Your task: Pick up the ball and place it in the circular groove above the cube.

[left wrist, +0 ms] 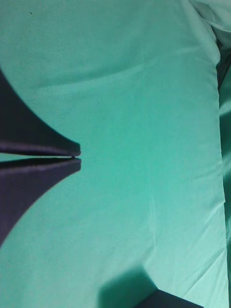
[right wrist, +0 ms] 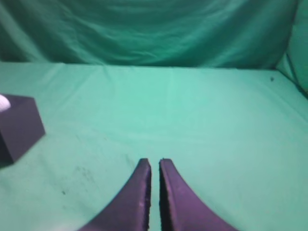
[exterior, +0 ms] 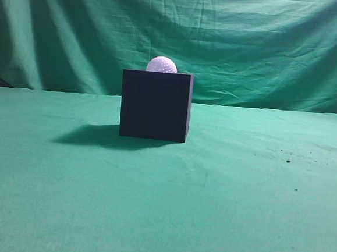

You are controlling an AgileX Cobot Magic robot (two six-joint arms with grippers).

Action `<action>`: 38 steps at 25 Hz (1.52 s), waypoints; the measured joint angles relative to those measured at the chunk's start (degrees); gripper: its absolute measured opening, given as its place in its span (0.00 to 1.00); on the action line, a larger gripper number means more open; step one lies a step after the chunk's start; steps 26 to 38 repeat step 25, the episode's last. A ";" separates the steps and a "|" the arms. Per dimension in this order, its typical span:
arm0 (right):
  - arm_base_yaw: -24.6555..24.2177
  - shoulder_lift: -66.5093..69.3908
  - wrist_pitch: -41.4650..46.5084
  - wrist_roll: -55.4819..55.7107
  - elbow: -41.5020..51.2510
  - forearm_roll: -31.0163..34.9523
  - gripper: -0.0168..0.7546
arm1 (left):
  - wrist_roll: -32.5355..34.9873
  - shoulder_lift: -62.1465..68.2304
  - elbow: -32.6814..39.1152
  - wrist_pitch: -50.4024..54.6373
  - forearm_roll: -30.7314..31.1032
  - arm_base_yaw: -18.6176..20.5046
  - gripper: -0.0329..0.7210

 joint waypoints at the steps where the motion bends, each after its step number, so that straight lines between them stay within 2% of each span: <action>1: -0.78 -0.22 -0.13 0.00 1.11 0.00 0.02 | 0.00 0.00 0.00 0.00 0.00 0.00 0.04; 6: -2.04 -0.34 -0.53 0.18 4.97 0.10 0.02 | 0.00 0.00 0.00 0.00 0.00 0.00 0.04; 38: -2.04 -0.34 1.57 0.23 4.97 0.42 0.02 | 0.00 0.00 0.00 0.00 0.00 0.00 0.04</action>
